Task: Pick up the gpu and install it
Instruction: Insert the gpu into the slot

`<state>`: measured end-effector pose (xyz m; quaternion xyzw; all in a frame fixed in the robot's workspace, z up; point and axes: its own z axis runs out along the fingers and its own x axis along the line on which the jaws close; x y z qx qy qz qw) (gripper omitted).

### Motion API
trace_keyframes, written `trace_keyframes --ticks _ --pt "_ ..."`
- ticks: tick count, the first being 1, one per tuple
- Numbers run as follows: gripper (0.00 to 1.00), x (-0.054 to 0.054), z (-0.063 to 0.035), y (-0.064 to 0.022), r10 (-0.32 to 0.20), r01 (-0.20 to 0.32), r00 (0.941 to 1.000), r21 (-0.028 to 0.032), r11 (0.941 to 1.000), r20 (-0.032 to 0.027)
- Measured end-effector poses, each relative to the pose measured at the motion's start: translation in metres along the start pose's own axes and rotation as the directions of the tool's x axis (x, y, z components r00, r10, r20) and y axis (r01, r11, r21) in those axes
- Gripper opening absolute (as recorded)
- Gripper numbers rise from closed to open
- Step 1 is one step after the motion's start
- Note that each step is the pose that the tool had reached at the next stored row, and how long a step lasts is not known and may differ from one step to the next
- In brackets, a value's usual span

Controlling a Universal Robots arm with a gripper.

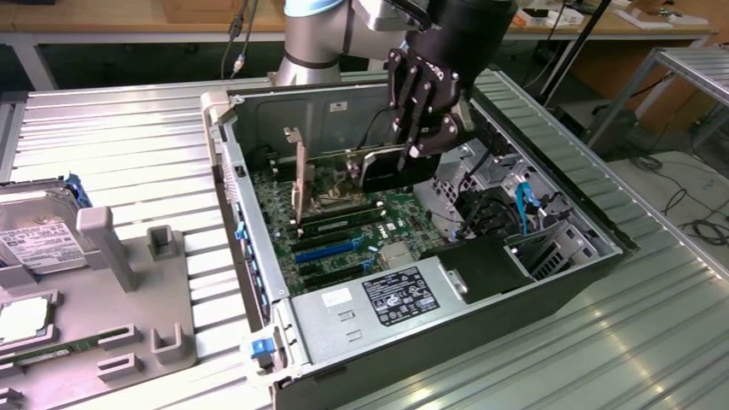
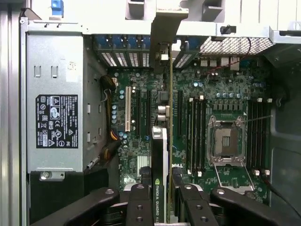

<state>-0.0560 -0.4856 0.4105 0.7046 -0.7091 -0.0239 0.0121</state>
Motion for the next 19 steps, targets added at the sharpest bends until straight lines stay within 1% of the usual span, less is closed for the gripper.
trace_keyframes --ticks 1,2,3,10,19 --pt "0.27 0.0000 0.0003 0.0000 0.023 -0.023 0.9997 0.0004 0.9997 0.0012" --pt "0.27 0.0000 0.0006 0.0000 0.053 -0.053 0.9986 0.0008 0.9986 0.0027" --pt "0.27 0.0000 0.0008 -0.0001 0.072 -0.072 0.9974 0.0011 0.9974 0.0038" --pt "0.27 0.0000 0.0021 -0.0001 0.075 -0.075 0.9972 0.0011 0.9972 0.0041" --pt "0.27 -0.0014 0.0098 0.0002 0.065 -0.065 0.9979 0.0024 0.9979 0.0035"
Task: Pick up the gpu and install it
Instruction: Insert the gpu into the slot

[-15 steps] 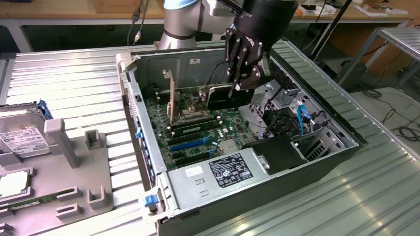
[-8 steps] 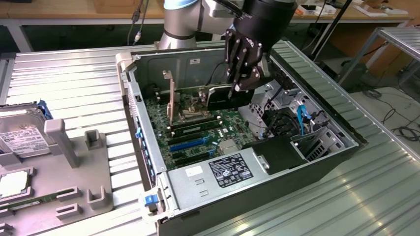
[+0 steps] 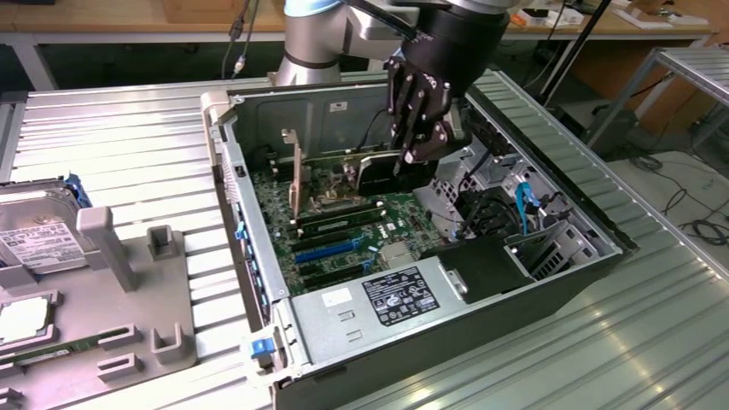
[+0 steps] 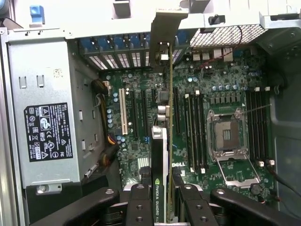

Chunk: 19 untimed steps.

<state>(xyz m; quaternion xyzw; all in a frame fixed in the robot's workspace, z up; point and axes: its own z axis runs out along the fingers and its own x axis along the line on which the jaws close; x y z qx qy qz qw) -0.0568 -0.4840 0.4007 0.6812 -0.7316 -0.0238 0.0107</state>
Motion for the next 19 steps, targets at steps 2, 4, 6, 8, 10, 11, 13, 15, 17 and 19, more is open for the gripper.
trace_keyframes --ticks 2,4,6,8,10,11,13,15,17,19 --pt "0.27 -0.0005 0.0010 0.0001 -0.001 0.001 1.0000 0.0003 1.0000 -0.0001" --pt "0.27 -0.0016 0.0022 0.0003 -0.001 0.001 1.0000 0.0002 1.0000 -0.0005" --pt "0.27 -0.0025 0.0040 0.0003 -0.001 0.001 1.0000 0.0003 1.0000 -0.0001" --pt "0.27 -0.0030 0.0053 0.0003 -0.001 0.001 1.0000 0.0003 1.0000 -0.0004" --pt "0.27 -0.0033 0.0065 0.0002 -0.001 0.001 1.0000 0.0003 1.0000 -0.0003" --pt "0.27 -0.0035 0.0070 0.0002 -0.001 0.001 1.0000 0.0003 1.0000 -0.0003" --pt "0.27 -0.0039 0.0079 0.0003 -0.001 0.001 1.0000 0.0002 1.0000 -0.0005" --pt "0.27 -0.0047 0.0086 0.0004 -0.001 0.001 1.0000 0.0003 1.0000 -0.0004" --pt "0.27 -0.0048 0.0088 0.0004 -0.001 0.001 1.0000 0.0003 1.0000 -0.0004" --pt "0.27 -0.0053 0.0089 0.0004 -0.001 0.001 1.0000 0.0003 1.0000 -0.0003"
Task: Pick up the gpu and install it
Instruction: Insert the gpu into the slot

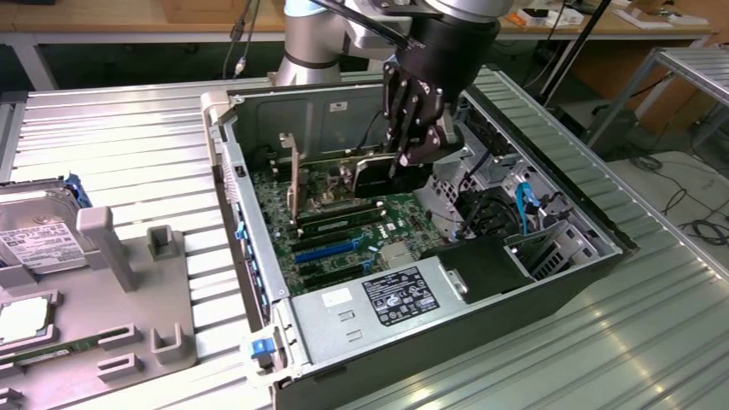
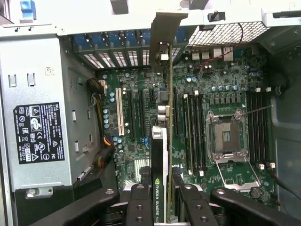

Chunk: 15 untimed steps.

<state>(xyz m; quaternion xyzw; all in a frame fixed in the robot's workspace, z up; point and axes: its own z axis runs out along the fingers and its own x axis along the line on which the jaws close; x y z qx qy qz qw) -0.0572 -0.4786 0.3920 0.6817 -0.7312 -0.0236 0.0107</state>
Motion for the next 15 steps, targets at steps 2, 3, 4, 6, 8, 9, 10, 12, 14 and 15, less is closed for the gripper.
trace_keyframes --ticks 2,3,4,6,8,9,10,12,14,15 --pt "0.27 -0.004 0.0005 0.0003 0.001 -0.001 1.0000 0.0000 1.0000 0.0000" --pt "0.27 -0.006 0.0008 0.0004 0.002 -0.002 1.0000 0.0000 1.0000 -0.0001" --pt "0.27 -0.008 0.0014 0.0005 0.002 -0.002 1.0000 0.0001 1.0000 0.0001" --pt "0.27 -0.010 0.0025 0.0006 0.002 -0.002 1.0000 0.0000 1.0000 0.0000" --pt "0.27 -0.011 0.0037 0.0009 0.002 -0.002 1.0000 0.0001 1.0000 0.0001" --pt "0.27 -0.012 0.0044 0.0012 0.002 -0.002 1.0000 0.0000 1.0000 0.0001" --pt "0.27 -0.013 0.0054 0.0019 0.002 -0.002 1.0000 0.0000 1.0000 0.0000" --pt "0.27 -0.014 0.0093 0.0044 0.002 -0.002 1.0000 0.0004 1.0000 0.0002" --pt "0.27 -0.015 0.0111 0.0053 0.002 -0.002 1.0000 0.0008 1.0000 0.0001" --pt "0.27 -0.016 0.0118 0.0055 0.002 -0.002 1.0000 0.0011 1.0000 0.0001"
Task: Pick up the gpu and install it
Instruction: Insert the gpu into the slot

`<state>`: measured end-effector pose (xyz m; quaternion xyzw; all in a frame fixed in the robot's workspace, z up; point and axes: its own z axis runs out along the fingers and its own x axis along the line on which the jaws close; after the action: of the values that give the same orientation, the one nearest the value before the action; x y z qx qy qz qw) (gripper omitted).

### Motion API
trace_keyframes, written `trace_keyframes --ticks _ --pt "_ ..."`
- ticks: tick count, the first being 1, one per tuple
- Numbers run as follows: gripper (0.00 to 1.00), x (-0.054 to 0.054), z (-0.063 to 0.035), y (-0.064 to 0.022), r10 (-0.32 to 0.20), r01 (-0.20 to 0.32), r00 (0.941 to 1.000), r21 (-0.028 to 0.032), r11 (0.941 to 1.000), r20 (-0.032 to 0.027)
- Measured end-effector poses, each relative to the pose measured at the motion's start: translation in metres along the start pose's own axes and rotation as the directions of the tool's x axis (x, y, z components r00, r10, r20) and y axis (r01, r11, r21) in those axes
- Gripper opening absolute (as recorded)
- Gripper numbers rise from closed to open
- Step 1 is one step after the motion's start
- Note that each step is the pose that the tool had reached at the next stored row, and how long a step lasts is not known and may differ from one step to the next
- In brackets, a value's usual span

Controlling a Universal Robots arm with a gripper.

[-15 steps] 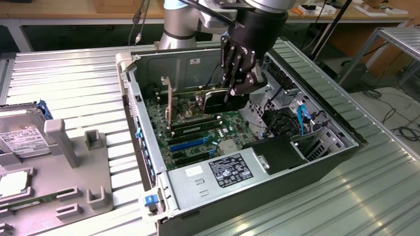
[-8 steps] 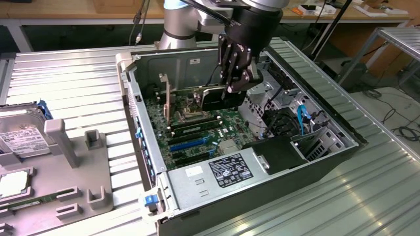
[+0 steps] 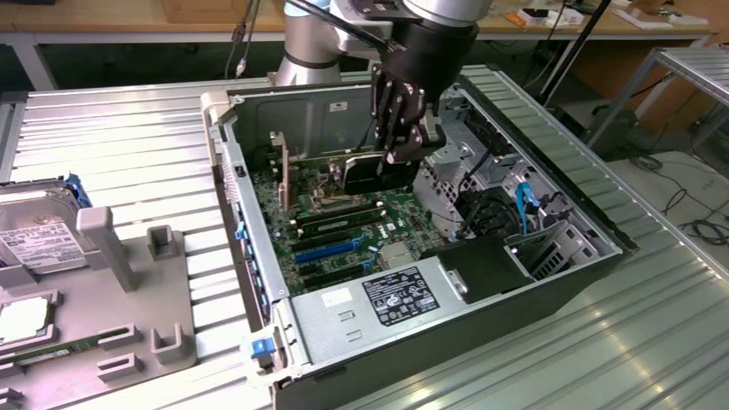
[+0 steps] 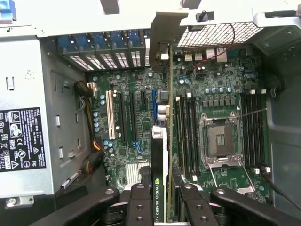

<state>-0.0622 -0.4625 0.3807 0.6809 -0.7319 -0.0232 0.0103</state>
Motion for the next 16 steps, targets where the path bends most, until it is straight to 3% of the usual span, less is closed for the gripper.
trace_keyframes --ticks 16 --pt "0.27 -0.0059 0.0087 0.0009 0.000 0.000 1.0000 0.0056 1.0000 0.0004"
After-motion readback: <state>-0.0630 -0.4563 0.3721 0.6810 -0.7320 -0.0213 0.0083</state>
